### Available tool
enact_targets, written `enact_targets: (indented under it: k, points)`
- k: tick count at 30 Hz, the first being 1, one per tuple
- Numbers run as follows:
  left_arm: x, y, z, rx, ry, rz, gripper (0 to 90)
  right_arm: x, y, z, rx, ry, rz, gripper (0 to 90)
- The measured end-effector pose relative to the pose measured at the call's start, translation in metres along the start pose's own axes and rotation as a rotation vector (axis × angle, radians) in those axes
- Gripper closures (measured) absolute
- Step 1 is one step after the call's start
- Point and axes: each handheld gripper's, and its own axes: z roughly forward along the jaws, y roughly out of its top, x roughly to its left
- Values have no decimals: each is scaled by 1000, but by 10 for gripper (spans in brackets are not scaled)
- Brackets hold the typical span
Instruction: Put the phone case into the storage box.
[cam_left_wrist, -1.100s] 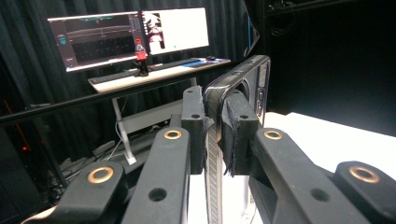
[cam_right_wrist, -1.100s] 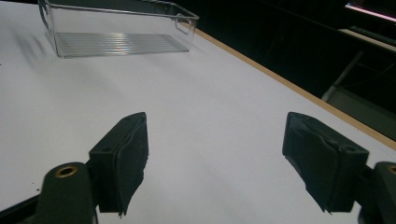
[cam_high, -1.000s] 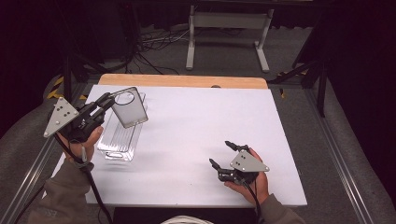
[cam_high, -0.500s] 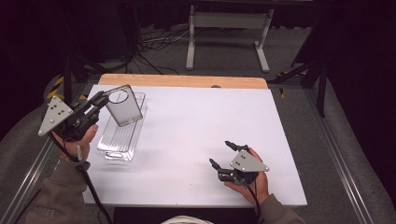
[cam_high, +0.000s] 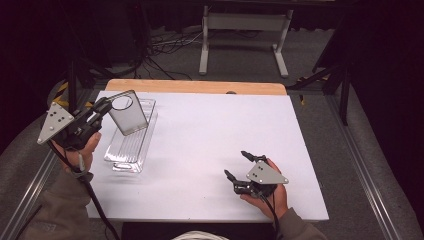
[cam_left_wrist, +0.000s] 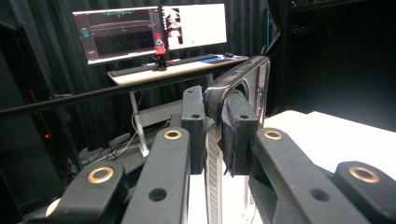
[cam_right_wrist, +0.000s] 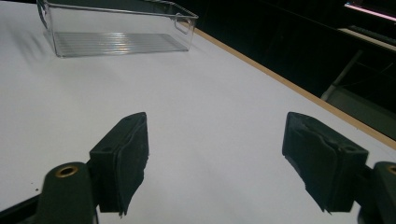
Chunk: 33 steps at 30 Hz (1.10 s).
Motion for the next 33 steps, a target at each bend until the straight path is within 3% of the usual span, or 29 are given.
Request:
enact_targets:
  k: [23,33]
  points:
    - [17,-19,9,58,28,-11,808,-3,0,-3,-11,-10,3,237]
    - [18,-26,14,91,20,-7,808,-3,0,-3,-6,-7,0,237]
